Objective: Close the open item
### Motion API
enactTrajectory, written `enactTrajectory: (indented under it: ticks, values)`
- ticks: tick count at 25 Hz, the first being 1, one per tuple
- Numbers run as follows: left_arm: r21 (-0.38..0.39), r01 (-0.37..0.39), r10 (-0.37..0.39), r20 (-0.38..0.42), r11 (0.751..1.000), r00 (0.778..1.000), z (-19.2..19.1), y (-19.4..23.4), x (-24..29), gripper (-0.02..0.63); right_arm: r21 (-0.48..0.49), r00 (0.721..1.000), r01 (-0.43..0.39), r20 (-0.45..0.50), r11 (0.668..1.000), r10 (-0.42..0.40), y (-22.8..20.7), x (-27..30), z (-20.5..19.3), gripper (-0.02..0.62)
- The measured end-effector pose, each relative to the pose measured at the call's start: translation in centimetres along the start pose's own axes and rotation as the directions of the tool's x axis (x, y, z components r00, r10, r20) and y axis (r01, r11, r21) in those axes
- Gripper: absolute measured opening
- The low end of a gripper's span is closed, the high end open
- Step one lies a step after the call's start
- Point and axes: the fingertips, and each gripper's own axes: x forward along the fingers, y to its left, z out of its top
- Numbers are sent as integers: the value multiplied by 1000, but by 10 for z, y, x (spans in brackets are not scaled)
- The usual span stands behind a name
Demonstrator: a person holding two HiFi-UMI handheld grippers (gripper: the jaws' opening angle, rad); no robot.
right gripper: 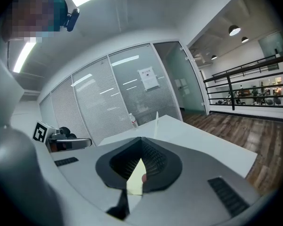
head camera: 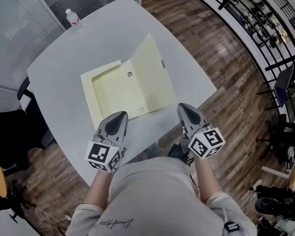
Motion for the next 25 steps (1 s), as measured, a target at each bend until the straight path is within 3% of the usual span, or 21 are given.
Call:
enactTrajectory:
  ticks: [13,25]
  values:
    - [-21,-45,44,-38,999,998,-15,5,27,9,12,997,72,-41,997,-71,-72,25,-3,14]
    - [-77,-130,125,-74,989,989,-36,26,24,9,-8,995,5,-103,1000,-5,-90,78,-10,14]
